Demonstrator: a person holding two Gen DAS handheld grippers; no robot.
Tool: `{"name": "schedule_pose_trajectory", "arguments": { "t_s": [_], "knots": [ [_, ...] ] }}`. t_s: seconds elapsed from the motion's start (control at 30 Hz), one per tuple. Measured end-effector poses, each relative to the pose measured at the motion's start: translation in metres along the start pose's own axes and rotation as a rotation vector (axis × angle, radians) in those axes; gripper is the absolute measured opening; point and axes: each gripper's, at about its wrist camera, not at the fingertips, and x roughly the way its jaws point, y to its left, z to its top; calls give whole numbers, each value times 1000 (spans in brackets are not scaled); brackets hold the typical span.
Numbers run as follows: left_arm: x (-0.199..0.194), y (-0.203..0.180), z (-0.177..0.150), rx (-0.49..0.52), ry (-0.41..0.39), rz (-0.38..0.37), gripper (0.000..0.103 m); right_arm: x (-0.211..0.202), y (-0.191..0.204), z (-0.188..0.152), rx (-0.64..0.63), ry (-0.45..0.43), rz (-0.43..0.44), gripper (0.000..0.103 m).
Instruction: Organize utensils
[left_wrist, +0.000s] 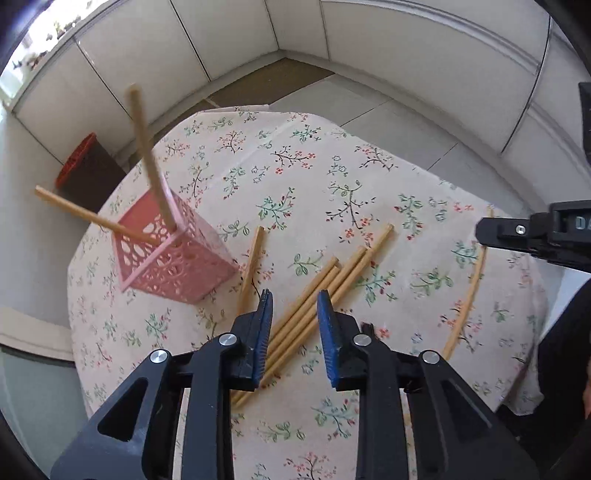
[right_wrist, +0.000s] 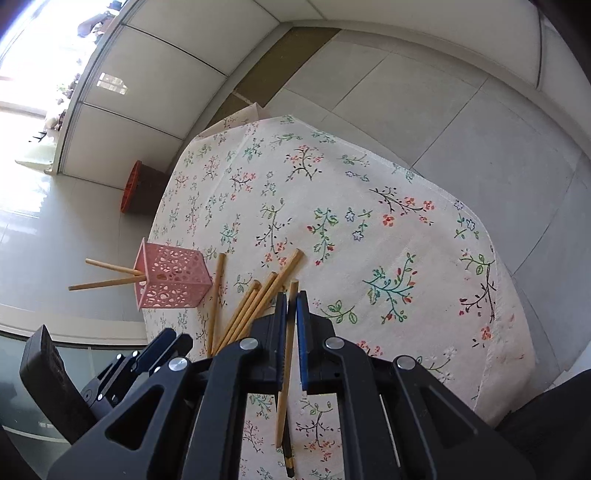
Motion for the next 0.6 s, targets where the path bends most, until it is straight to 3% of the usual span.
{"name": "schedule_pose_trajectory", "arguments": {
  "t_s": [0.07,0.3,0.47,0.6],
  "knots": [
    [16,-12,9,38,14,39,25,5,-10,5,22,13,12,6],
    [44,-23,39,77,91,-162,25,14,-35,15,76,39,48,6],
    [65,-52,55,246,137,-193,27,15,-47,17,125,49,52,6],
    [84,-63,62,296,186,-187,33,17,-48,15,121,58,42,6]
  ]
}}
